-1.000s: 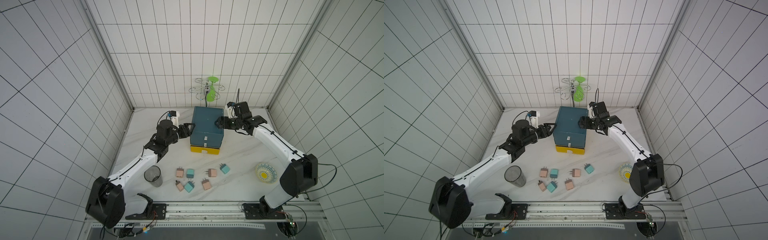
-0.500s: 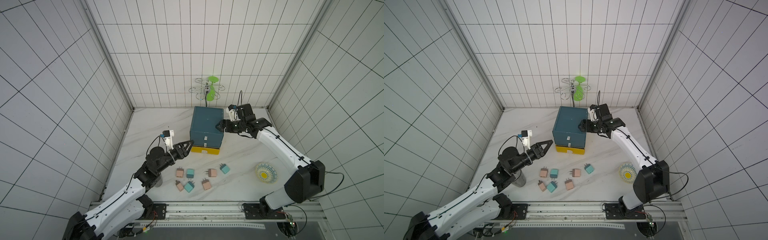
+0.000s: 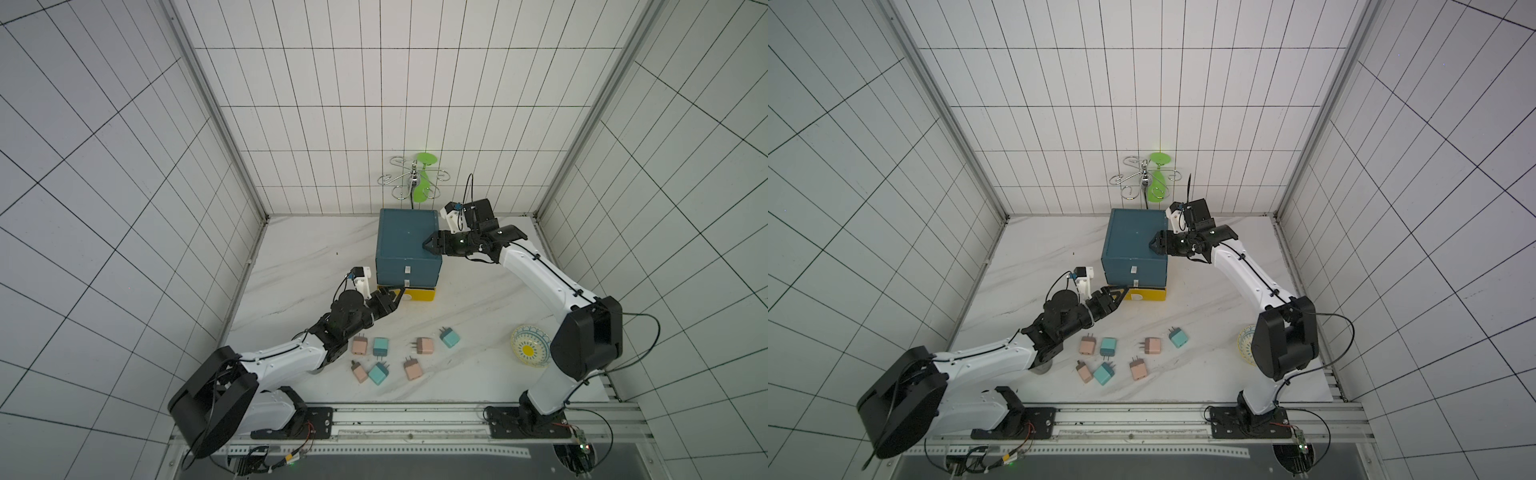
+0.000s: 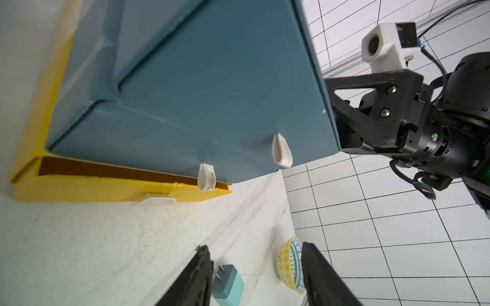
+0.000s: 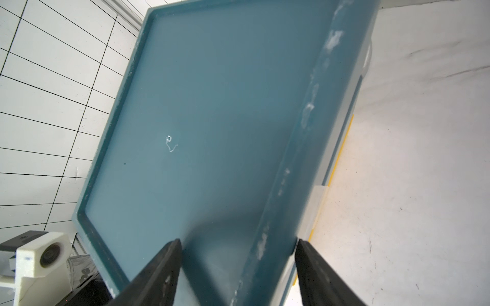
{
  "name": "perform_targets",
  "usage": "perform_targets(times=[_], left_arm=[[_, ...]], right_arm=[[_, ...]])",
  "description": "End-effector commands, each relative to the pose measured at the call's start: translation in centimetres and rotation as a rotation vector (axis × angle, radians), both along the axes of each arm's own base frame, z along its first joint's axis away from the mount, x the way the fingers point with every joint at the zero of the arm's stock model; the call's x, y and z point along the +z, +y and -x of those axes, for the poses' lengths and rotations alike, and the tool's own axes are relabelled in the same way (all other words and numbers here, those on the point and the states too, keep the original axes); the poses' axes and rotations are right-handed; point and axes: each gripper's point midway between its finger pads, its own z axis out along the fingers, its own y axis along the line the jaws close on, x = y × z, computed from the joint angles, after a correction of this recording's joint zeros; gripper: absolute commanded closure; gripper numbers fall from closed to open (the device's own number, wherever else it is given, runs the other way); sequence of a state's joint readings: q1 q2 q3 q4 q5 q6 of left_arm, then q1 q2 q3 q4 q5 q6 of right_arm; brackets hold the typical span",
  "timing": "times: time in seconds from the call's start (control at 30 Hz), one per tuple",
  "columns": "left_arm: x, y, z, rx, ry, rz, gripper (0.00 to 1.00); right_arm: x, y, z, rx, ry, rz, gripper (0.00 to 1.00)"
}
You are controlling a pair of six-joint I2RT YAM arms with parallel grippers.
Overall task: Place the plugs into the drawer by color
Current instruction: Open the drawer in the storage box.
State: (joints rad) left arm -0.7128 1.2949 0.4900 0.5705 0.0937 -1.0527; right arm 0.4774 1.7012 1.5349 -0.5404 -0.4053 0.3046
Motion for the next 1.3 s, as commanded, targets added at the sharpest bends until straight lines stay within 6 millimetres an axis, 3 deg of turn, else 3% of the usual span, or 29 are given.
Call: perform_targets(times=[0.0,0.1,0.4,0.53,0.77,0.97,1.1,1.27], left_arm=[[3.3,-0.1,-1.3,0.048,-0.108,0.095,0.46],[3.7,0.4,-2.3,0.109,-0.119,0.089,0.45],[2.5,-1.0,-3.7,0.099,-0.096,0.087,0.47],[2.3,-2.1,-4.2,0.070,-0.090,0.094,0.53],[1.8,-1.2,-5.5,0.140,-0.118,0.124,0.56],[1.9,-2.8,-6.4,0.103,-0.126,0.132,0.75],[1.4,-2.9,-6.1,0.085,-0.122,0.157,0.99],[1.1,-3.3,-4.4,0.018,-0.104,0.168,1.00]], right_arm=[[-2.3,-1.7,0.2,-0.031,0.037,0.084,0.29],[-2.0,-1.8,0.3,-0.030,0.022,0.085,0.29],[-3.0,-1.3,0.1,0.005,0.039,0.074,0.28],[-4.0,-1.4,0.1,0.015,0.058,0.078,0.29],[-4.1,-1.7,-0.1,0.021,0.045,0.087,0.29],[-5.0,-1.7,-0.1,0.032,0.071,0.082,0.29],[-5.4,-1.7,-0.2,0.034,0.079,0.081,0.29],[-6.1,-2.3,-0.6,0.002,0.100,0.096,0.29]])
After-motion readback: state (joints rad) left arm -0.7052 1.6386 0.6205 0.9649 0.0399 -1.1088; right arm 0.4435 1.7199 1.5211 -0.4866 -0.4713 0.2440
